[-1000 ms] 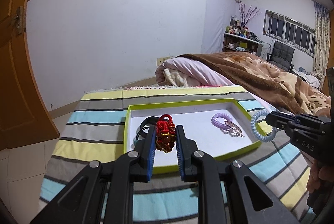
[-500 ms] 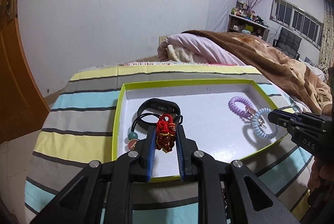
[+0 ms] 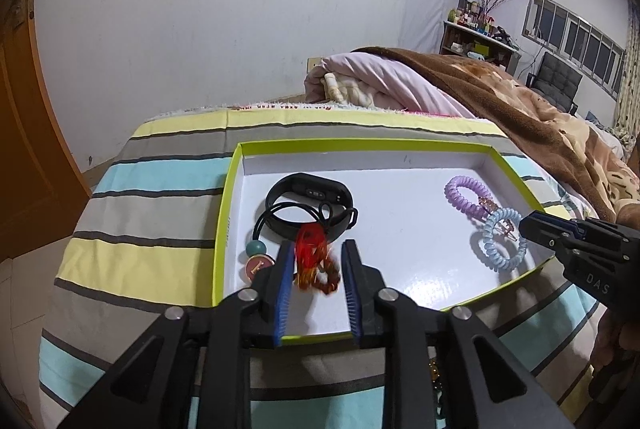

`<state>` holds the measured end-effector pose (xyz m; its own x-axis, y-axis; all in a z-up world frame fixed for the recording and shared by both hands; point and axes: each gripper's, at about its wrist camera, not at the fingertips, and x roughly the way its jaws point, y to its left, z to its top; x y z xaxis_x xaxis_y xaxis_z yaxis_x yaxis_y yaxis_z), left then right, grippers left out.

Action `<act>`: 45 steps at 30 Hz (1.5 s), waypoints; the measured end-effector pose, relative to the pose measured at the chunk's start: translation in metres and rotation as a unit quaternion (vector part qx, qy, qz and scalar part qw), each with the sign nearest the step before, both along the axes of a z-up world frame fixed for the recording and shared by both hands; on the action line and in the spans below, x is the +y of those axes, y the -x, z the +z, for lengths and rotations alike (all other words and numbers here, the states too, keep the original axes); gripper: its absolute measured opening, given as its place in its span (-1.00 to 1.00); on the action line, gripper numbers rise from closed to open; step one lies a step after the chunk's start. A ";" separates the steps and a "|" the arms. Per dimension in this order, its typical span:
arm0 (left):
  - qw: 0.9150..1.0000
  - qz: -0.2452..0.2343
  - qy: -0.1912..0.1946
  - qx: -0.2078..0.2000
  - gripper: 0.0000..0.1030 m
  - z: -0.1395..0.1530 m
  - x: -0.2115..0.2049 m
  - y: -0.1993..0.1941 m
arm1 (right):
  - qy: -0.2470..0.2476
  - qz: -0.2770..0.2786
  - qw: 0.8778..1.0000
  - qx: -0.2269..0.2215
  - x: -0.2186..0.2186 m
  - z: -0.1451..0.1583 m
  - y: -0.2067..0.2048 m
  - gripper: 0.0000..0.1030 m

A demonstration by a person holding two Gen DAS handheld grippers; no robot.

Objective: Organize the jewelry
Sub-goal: 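Open both grippers to drop the hair tie and charm in the box, then withdraw both grippers from the box toward the remaining jewelry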

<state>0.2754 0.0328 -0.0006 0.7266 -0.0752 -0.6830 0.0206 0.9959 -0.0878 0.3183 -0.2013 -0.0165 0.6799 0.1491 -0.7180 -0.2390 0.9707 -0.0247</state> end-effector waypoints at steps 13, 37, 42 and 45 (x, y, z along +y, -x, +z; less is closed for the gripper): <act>1.000 -0.003 -0.004 -0.013 -0.47 0.020 0.000 0.030 | -0.010 0.006 1.000 -0.025 0.000 0.024 0.035 -0.67; 0.998 -0.019 0.010 -0.065 -0.47 0.051 -0.010 0.180 | -0.056 0.053 0.995 -0.062 0.009 0.053 0.189 -0.17; 0.997 -0.017 0.015 -0.070 -0.47 0.051 -0.007 0.206 | -0.073 0.060 0.994 -0.059 0.006 0.051 0.210 -0.17; 0.997 -0.013 0.017 -0.074 -0.47 0.051 -0.006 0.219 | -0.071 0.061 0.994 -0.061 0.004 0.050 0.220 -0.17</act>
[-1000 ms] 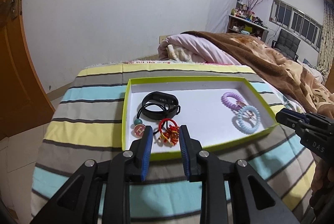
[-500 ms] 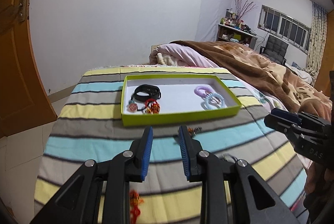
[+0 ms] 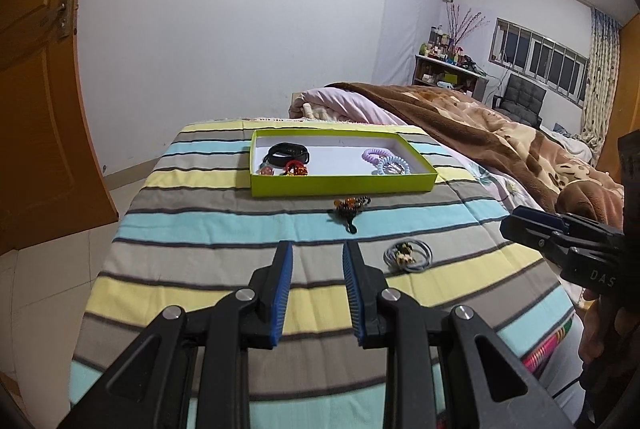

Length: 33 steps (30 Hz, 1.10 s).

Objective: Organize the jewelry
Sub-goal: 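Withdraw both grippers from the box toward the remaining jewelry, then grasp the grey cord bracelet with the right gripper while the left grasps the brown bead pendant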

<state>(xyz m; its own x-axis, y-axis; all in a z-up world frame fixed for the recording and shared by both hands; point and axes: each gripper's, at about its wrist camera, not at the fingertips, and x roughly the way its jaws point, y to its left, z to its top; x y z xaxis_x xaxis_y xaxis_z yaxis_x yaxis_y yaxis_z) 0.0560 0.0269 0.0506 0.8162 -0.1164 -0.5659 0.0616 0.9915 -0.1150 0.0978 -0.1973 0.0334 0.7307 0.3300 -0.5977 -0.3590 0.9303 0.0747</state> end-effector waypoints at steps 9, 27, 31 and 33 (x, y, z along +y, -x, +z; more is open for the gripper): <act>1.000 0.009 0.013 0.000 -0.48 -0.004 0.004 0.022 | -0.005 0.000 1.000 0.011 -0.004 -0.008 0.018 -0.17; 0.999 0.020 0.026 0.011 -0.47 -0.019 0.017 0.011 | -0.003 0.000 0.999 0.037 0.013 -0.030 -0.004 -0.26; 0.999 0.018 0.027 0.014 -0.48 -0.021 0.018 0.004 | -0.002 0.001 0.999 0.045 0.017 -0.036 -0.012 -0.27; 0.999 0.016 0.027 0.013 -0.47 -0.021 0.018 0.000 | 0.000 0.000 0.999 0.049 0.019 -0.039 -0.016 -0.31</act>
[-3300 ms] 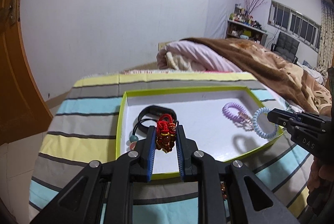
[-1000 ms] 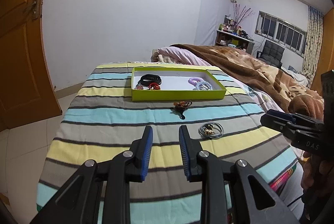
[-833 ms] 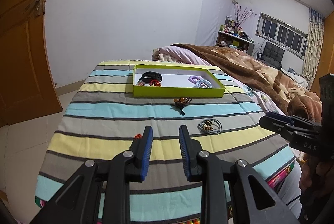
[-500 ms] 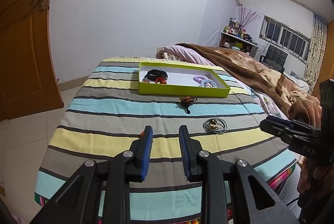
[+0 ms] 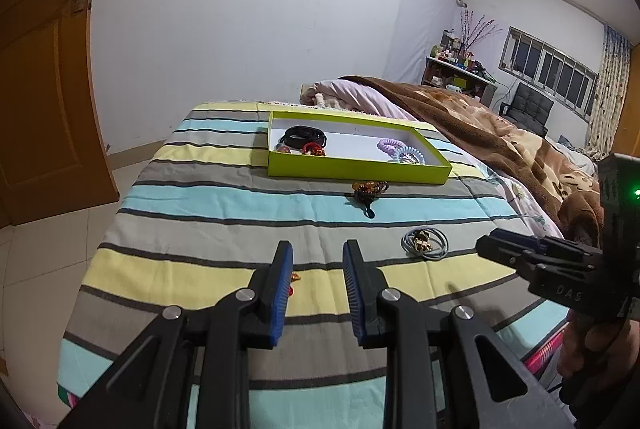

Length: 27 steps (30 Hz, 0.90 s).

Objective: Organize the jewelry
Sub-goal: 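Grasp the grey cord bracelet with the right gripper while the left grasps the brown bead pendant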

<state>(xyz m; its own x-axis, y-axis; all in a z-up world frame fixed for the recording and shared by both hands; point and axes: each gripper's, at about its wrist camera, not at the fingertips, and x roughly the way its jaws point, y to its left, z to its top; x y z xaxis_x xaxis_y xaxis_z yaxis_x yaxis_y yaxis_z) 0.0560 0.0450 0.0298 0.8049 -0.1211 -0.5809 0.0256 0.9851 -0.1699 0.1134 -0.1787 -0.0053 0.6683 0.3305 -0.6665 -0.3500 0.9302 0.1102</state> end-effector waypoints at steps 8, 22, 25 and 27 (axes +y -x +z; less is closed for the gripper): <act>1.000 -0.018 -0.003 0.000 -0.48 -0.002 -0.005 -0.020 | 0.022 -0.015 1.000 0.015 0.003 -0.012 -0.024 -0.34; 0.999 -0.047 -0.011 0.002 -0.48 0.000 -0.024 -0.058 | 0.069 -0.018 0.996 0.061 0.006 -0.038 -0.064 -0.67; 0.998 -0.057 -0.014 0.011 -0.48 -0.004 -0.029 -0.070 | 0.077 -0.011 0.995 0.060 0.010 -0.040 -0.067 -0.89; 0.998 -0.061 -0.018 0.016 -0.47 -0.008 -0.033 -0.079 | 0.082 -0.006 0.995 0.058 0.012 -0.041 -0.067 -0.96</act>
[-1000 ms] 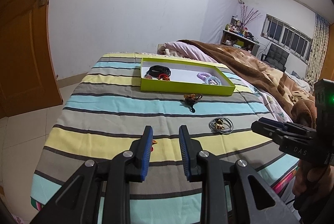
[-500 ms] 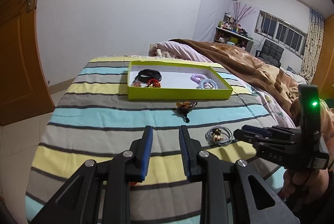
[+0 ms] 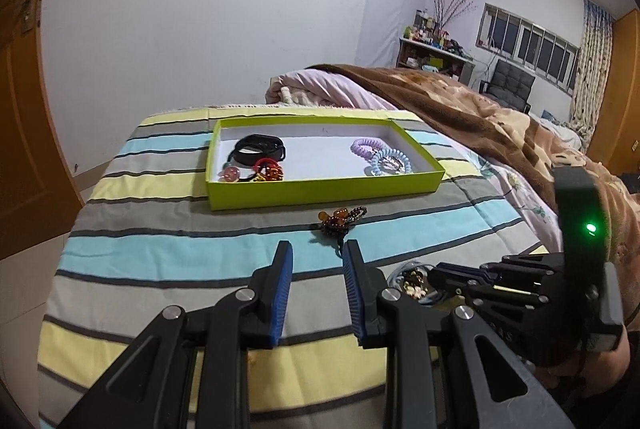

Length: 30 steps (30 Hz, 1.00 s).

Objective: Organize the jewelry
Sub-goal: 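Grasp the grey cord bracelet with the right gripper while the left grasps the brown bead pendant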

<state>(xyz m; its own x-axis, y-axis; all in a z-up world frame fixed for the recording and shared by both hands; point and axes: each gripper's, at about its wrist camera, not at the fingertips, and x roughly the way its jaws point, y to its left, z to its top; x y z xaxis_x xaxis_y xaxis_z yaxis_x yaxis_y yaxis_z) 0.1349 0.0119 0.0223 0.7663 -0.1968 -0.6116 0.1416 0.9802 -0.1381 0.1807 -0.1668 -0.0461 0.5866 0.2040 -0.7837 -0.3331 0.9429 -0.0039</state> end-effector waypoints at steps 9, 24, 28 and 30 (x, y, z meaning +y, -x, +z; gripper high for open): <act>0.999 -0.021 -0.005 0.026 -0.34 -0.015 -0.021 -0.041 | -0.024 0.009 1.000 -0.012 -0.007 0.008 0.002 -0.98; 0.996 -0.020 0.004 0.083 -0.17 -0.041 -0.035 -0.086 | -0.066 0.021 0.997 -0.024 -0.019 0.022 0.005 -0.98; 0.997 -0.017 0.004 0.073 -0.59 -0.039 -0.035 -0.082 | -0.074 0.019 0.997 -0.024 -0.023 0.022 0.003 -0.98; 0.998 -0.014 0.003 0.065 -0.66 -0.036 -0.033 -0.077 | -0.077 0.018 0.997 -0.025 -0.024 0.022 0.004 -0.98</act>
<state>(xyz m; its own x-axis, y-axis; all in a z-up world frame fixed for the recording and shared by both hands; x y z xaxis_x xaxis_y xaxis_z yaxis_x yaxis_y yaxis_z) 0.2124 -0.0216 -0.0141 0.6752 -0.2207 -0.7038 0.1495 0.9753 -0.1624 0.1768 -0.1912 -0.0236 0.6145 0.3422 -0.7108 -0.3703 0.9207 0.1232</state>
